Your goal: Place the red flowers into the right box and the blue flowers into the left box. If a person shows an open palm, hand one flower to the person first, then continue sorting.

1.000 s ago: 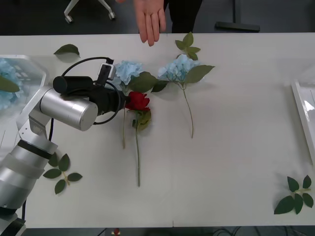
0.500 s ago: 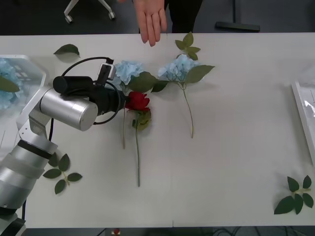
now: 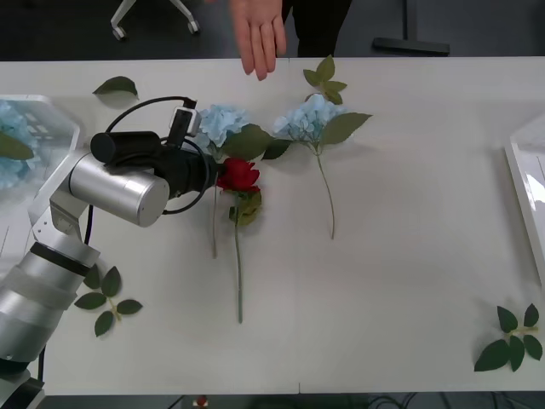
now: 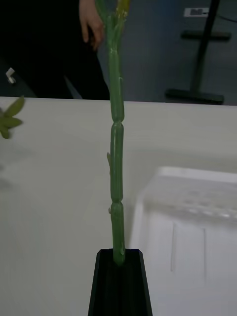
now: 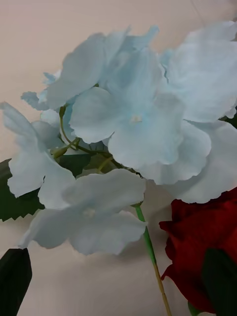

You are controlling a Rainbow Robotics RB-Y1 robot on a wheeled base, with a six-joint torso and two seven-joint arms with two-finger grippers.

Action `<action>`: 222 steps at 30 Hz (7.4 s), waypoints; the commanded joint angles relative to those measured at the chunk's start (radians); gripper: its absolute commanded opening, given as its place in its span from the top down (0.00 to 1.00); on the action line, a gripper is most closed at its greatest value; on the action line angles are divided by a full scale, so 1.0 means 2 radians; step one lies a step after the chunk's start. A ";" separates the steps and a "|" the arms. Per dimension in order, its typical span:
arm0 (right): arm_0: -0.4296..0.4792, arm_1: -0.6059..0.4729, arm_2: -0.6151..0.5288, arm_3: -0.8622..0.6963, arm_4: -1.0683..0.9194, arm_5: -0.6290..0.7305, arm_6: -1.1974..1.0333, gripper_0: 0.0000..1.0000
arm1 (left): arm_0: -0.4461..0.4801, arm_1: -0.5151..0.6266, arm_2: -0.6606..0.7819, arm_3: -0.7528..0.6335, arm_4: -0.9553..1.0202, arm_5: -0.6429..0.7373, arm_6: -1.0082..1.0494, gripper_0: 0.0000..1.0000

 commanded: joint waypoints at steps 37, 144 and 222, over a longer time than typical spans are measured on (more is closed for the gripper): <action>-0.307 0.346 0.255 -0.046 0.087 -0.117 0.237 1.00 | 0.007 -0.001 0.011 -0.011 -0.007 -0.026 0.009 0.00; -0.403 0.220 0.505 -0.185 0.641 0.261 -0.585 0.00 | -0.079 -0.039 -0.010 0.162 -0.039 -0.062 -0.011 1.00; -0.505 0.431 0.568 0.218 0.746 0.111 -0.704 1.00 | 0.063 0.241 0.323 0.167 0.104 0.075 -0.164 0.00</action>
